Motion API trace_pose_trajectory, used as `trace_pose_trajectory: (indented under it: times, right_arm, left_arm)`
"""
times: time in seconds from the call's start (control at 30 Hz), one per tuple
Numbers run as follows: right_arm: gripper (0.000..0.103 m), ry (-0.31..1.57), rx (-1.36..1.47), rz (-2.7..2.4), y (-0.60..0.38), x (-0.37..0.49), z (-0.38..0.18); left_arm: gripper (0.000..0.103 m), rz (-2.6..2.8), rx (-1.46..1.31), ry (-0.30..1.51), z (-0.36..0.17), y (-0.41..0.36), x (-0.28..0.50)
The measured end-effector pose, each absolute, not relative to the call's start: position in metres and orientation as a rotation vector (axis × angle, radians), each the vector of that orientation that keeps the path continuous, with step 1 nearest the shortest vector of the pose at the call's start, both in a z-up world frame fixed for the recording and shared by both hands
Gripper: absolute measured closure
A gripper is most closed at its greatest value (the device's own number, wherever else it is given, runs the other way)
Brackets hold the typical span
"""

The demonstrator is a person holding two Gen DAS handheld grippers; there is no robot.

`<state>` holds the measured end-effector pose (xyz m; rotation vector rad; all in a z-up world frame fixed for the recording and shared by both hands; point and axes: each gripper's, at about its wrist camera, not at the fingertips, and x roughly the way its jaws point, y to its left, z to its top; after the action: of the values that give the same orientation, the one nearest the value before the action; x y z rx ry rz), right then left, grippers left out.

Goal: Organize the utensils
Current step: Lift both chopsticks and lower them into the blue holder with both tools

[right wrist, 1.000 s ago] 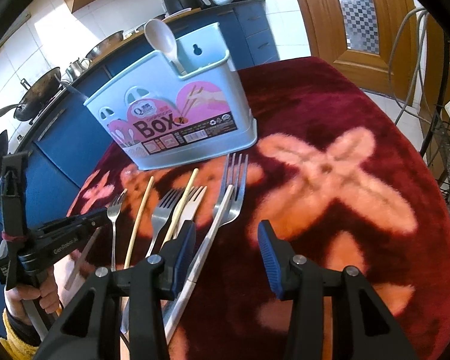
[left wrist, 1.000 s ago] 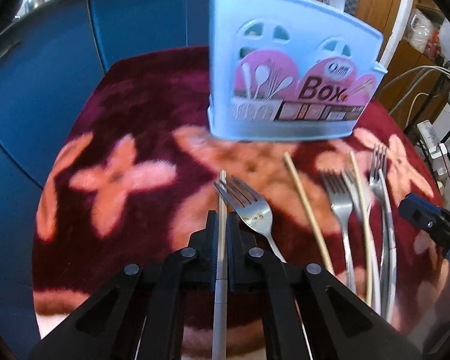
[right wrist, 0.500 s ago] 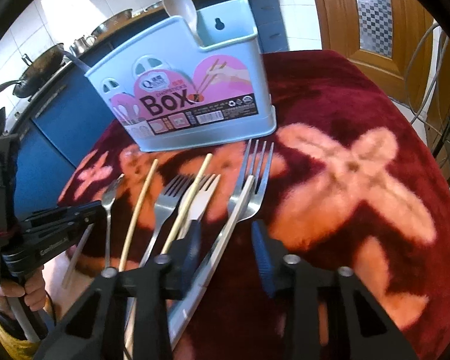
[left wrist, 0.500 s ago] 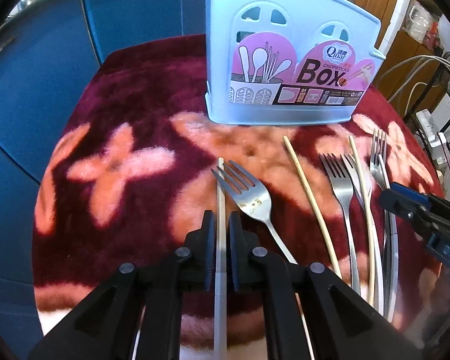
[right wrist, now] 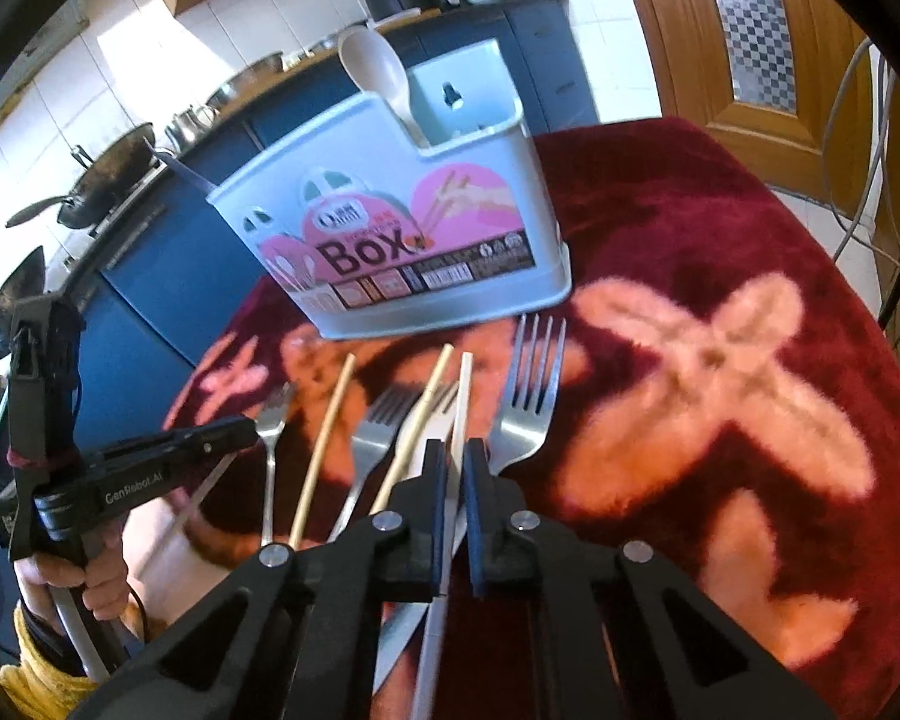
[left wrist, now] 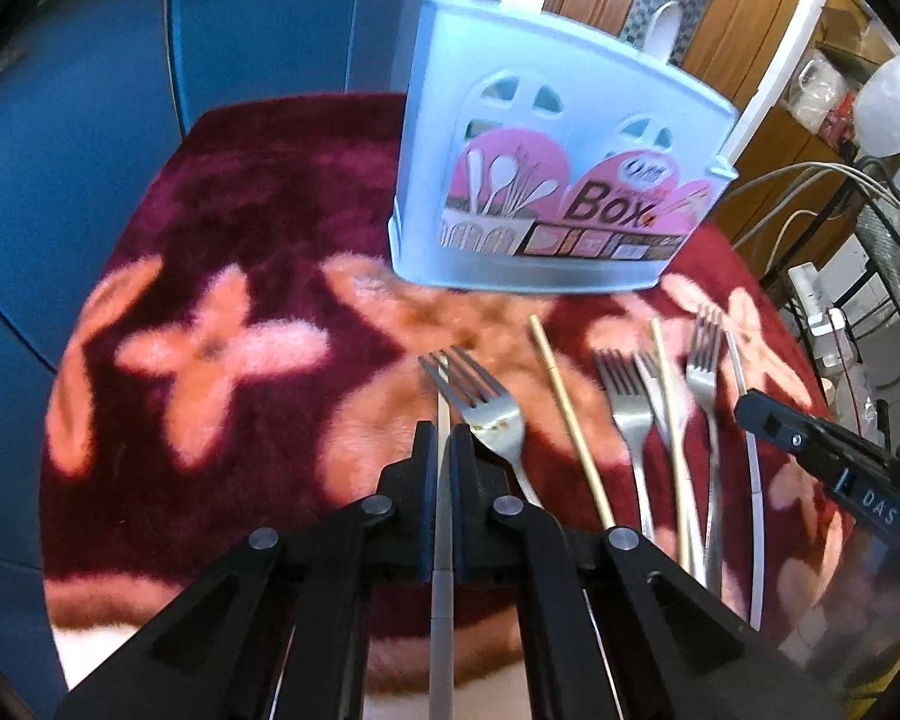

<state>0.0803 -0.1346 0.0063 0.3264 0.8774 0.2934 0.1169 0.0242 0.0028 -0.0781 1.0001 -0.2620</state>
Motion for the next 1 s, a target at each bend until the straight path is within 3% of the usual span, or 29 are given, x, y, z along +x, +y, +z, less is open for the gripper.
trace_pose_trajectory:
  times: [0.57,1.0]
  right_arm:
    - [0.097,0.792,0.342,0.288,-0.143,0.064,0.028]
    - [0.097,0.603,0.341,0.285,-0.146,0.051,0.074]
  left_arm:
    - [0.101,-0.307,-0.036,0.951,0.025,0.013,0.079]
    - [0.101,-0.356,-0.124,0.709,0.078,0.02,0.06]
